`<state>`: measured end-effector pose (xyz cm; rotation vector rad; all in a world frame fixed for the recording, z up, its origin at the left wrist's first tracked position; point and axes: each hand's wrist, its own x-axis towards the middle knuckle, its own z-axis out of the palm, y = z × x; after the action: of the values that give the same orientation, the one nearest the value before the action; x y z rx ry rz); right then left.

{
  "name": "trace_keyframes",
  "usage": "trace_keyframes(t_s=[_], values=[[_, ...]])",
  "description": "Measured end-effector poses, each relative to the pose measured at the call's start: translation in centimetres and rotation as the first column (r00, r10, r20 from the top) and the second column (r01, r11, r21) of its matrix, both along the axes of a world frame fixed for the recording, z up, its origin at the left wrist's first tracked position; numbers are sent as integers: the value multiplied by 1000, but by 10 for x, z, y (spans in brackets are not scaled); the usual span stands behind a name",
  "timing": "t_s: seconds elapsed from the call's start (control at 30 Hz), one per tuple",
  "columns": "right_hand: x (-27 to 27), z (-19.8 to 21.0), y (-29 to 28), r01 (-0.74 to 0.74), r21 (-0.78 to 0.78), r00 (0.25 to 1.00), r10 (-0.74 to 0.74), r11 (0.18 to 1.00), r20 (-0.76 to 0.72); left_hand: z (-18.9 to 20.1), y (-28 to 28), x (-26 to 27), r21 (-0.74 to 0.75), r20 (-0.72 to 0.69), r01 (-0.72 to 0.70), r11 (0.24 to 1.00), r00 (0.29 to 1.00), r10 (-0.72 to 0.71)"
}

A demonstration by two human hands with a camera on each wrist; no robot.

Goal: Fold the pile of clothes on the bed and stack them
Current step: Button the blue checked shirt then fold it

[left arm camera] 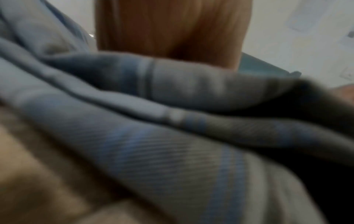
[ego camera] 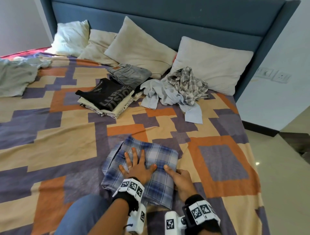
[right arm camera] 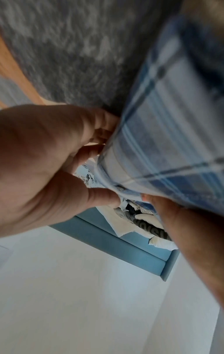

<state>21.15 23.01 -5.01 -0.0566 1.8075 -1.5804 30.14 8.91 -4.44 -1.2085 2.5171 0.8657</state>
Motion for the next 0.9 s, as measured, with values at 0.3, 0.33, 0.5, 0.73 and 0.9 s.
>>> trace_keyframes(t_s=[0.3, 0.33, 0.5, 0.73, 0.9], values=[[13, 5, -27, 103, -196, 992, -85, 975, 98, 8, -7, 2, 203, -61, -87, 975, 993, 101], [15, 7, -27, 86, -212, 994, -69, 974, 87, 8, -1, 3, 221, -78, -113, 969, 988, 133], [12, 32, -22, -63, -180, 990, 39, 982, -137, 27, 26, -8, 356, -250, -270, 894, 895, 370], [-1, 142, 2, -290, 272, 386, 373, 917, -844, 98, 44, -25, 933, -319, 261, 249, 277, 906], [-6, 168, 40, 52, 516, -388, 493, 855, -779, 122, 47, -24, 860, -280, 504, 80, 336, 899]])
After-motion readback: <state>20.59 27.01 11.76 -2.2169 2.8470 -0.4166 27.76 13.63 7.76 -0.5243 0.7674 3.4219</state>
